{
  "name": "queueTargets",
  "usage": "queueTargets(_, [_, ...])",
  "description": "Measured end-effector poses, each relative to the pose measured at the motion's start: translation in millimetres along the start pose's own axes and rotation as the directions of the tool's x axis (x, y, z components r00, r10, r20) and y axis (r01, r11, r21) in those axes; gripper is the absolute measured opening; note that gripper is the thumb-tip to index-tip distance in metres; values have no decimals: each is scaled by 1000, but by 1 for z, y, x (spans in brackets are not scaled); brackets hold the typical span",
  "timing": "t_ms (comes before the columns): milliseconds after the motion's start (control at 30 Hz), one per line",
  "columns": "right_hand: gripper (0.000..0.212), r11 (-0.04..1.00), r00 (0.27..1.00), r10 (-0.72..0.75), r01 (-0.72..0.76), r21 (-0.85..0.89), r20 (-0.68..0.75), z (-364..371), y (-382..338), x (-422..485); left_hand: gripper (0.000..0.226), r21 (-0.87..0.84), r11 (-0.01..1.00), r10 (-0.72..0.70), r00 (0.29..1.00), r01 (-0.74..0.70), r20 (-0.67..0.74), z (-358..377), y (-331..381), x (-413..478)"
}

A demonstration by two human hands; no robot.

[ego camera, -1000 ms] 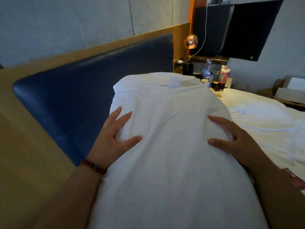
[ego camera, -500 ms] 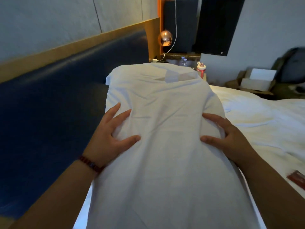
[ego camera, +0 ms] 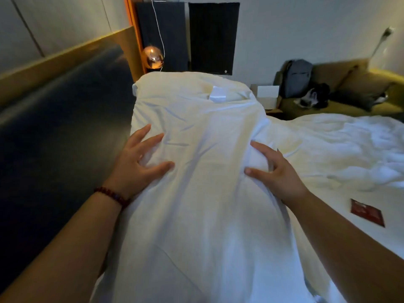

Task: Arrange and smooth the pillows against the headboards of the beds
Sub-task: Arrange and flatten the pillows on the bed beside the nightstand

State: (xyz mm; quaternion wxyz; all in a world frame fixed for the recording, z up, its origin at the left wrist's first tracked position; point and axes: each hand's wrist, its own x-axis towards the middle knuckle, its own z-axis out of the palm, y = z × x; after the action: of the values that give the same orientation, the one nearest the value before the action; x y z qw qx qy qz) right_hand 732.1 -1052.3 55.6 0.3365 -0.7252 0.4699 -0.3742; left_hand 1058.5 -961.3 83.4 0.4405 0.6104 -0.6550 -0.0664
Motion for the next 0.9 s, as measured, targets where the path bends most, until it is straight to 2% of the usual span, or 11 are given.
queueTargets(333, [63, 997, 998, -6, 2, 73, 55, 1, -6, 102, 66, 13, 1000, -15, 999, 15, -31, 15, -37, 81])
queueTargets(567, [70, 995, 982, -29, 10, 103, 185, 53, 77, 219, 62, 32, 984, -176, 984, 175, 18, 66, -122, 144])
queueTargets(767, [71, 978, 957, 50, -104, 179, 286, 117, 182, 314, 67, 15, 901, -433, 896, 434, 97, 140, -221, 179])
queueTargets(833, [76, 980, 936, 81, -137, 143, 343, 137, 220, 336, 72, 85, 852, -523, 836, 516, 167, 170, -257, 181])
queueTargets(900, [80, 982, 895, 131, -176, 68, 427, 156, 256, 349, 78, 181, 789, -615, 747, 588, 253, 198, -287, 178])
